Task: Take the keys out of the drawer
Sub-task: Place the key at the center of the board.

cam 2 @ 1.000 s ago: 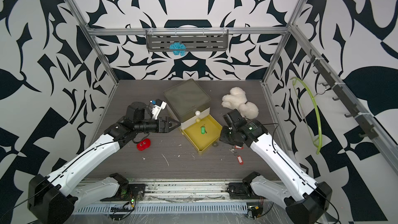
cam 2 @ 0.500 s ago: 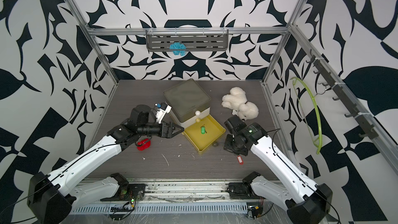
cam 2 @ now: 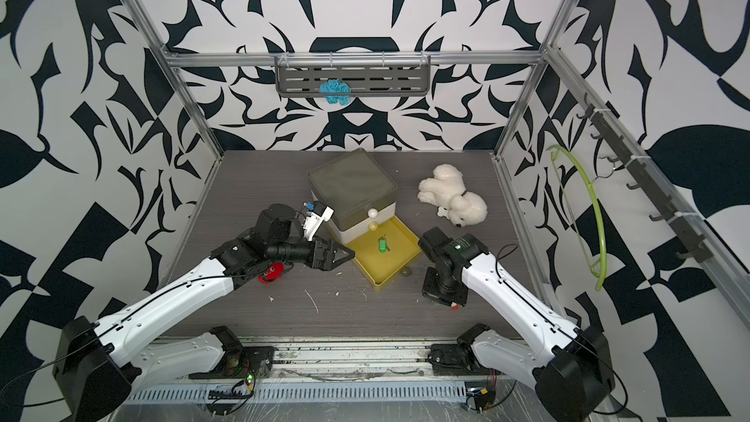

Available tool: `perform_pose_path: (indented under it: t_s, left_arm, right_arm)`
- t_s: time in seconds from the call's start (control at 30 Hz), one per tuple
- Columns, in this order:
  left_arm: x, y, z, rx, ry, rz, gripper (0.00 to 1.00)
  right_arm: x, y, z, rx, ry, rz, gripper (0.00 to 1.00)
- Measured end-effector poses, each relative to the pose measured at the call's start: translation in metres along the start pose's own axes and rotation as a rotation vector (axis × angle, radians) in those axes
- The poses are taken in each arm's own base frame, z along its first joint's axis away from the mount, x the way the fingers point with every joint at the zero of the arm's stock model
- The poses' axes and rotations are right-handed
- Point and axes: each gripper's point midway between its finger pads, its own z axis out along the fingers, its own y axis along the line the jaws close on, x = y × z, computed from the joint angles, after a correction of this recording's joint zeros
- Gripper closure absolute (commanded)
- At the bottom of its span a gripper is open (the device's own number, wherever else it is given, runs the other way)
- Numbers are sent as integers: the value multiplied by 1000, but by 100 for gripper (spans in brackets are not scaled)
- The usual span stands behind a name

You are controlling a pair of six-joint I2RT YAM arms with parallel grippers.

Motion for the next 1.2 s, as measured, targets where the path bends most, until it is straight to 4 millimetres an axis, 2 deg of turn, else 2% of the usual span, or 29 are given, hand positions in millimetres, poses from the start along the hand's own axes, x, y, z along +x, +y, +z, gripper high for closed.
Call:
perform_pose_path:
  t_s: [0.17, 0.43, 0.7, 1.2]
  left_arm:
    - [6, 1, 4, -12, 7, 9, 1]
    - [6, 4, 6, -25, -4, 14, 1]
    - [5, 6, 6, -40, -12, 4, 1]
    - [3, 10, 5, -68, -32, 0, 1]
  right_arm:
    - [6, -5, 10, 23, 38, 7, 100]
    - [5, 0, 30, 42, 89, 17, 100]
    - [-7, 11, 48, 58, 118, 5, 100]
    - [-41, 36, 54, 47, 107, -39, 100]
